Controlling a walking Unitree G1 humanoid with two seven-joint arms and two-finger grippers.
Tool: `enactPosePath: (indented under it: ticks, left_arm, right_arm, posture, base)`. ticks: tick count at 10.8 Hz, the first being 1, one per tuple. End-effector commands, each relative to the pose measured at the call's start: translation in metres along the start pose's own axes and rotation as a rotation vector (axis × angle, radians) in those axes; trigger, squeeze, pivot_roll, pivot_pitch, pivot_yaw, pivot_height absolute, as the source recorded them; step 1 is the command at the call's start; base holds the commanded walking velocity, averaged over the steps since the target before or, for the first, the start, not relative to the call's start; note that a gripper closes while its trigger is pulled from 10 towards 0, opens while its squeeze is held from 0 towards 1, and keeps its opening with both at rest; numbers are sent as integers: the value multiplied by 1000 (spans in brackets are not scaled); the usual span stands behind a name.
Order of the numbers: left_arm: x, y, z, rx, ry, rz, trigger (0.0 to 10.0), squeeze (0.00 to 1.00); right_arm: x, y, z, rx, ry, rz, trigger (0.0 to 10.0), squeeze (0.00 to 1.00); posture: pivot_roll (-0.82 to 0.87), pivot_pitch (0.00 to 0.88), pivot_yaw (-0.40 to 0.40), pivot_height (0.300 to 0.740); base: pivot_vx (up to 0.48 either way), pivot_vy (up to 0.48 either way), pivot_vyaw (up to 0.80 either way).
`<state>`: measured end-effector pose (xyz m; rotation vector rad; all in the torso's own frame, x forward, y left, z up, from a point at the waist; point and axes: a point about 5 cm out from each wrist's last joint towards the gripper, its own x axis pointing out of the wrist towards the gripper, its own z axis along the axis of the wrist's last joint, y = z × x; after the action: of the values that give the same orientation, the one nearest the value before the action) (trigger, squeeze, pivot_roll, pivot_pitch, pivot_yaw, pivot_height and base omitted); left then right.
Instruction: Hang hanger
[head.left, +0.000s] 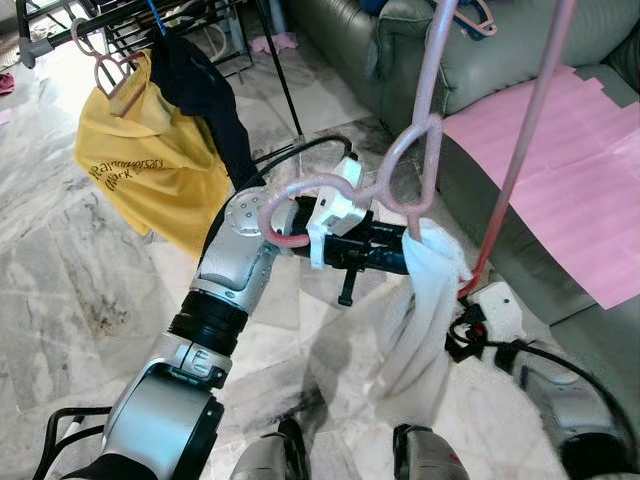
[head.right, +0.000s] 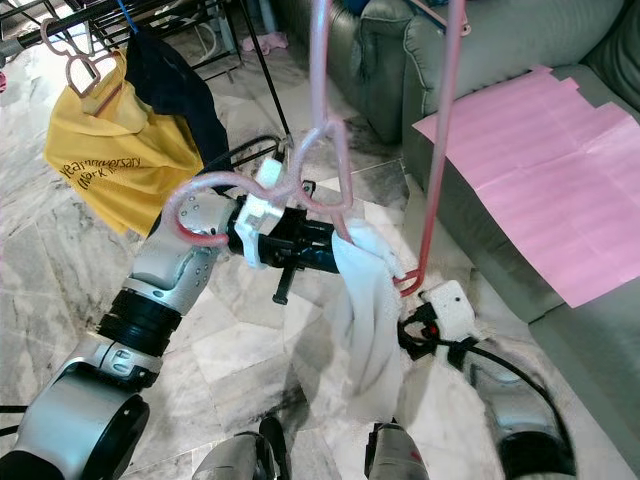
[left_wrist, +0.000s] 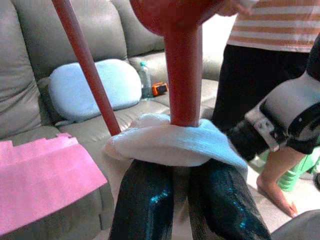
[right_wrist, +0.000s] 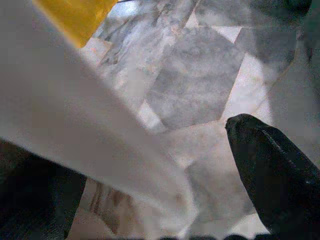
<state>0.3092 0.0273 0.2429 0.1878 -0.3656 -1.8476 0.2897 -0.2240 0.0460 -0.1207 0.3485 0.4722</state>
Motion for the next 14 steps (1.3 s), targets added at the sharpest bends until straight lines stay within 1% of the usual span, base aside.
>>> enactPosePath:
  ticks: [1, 2, 4, 6, 7, 8, 10, 11, 12, 13, 14]
  left_arm:
    - [-3, -1, 7, 23, -17, 13, 10000, 0]
    - [-3, 0, 8, 26, -21, 15, 10000, 0]
    - [1, 0, 13, 30, -44, 15, 10000, 0]
    - [2, 0, 14, 28, -48, 15, 10000, 0]
    - [1, 0, 13, 26, -45, 20, 10000, 0]
    - [0, 1, 12, 23, -41, 27, 10000, 0]
    - [-2, 5, 10, 32, -27, 60, 10000, 0]
    - [-3, 6, 10, 37, -19, 68, 10000, 0]
    - [-4, 7, 8, 43, -9, 75, 10000, 0]
    - [-4, 7, 7, 45, -3, 80, 10000, 0]
    - [-5, 7, 6, 48, 2, 84, 10000, 0]
  right_arm:
    - [1, 6, -11, 51, 19, 2, 10000, 0]
    - [5, 10, -11, 94, 10, 11, 10000, 0]
    - [15, 18, -15, 215, 2, 4, 10000, 0]
    - [22, 20, -12, 276, -10, -16, 10000, 0]
    - [23, 21, -12, 287, -9, -19, 3098, 0]
    - [24, 24, -14, 304, 1, -10, 0, 0]
    - [23, 28, -27, 371, 63, -27, 0, 0]
    - [21, 31, -33, 392, 87, -32, 8980, 0]
    - [19, 33, -40, 415, 115, -46, 10000, 0]
    - [17, 32, -43, 416, 133, -72, 10000, 0]
    - [15, 29, -44, 369, 148, -98, 10000, 0]
  posture:
    - [-187, 270, 163, 740]
    - [-187, 269, 164, 740]
    - [-186, 265, 162, 740]
    - [-185, 263, 161, 740]
    - [-183, 262, 160, 740]
    - [-183, 262, 160, 740]
    - [-189, 262, 157, 740]
    - [-192, 263, 157, 740]
    - [-192, 263, 157, 740]
    - [-191, 264, 159, 740]
    - [-191, 264, 159, 740]
  base:
    - [0, 0, 0]
    - [0, 0, 0]
    - [0, 0, 0]
    - [0, 0, 0]
    - [0, 0, 0]
    - [0, 0, 0]
    - [0, 0, 0]
    - [0, 0, 0]
    - [0, 0, 0]
    - [0, 0, 0]
    - [0, 0, 0]
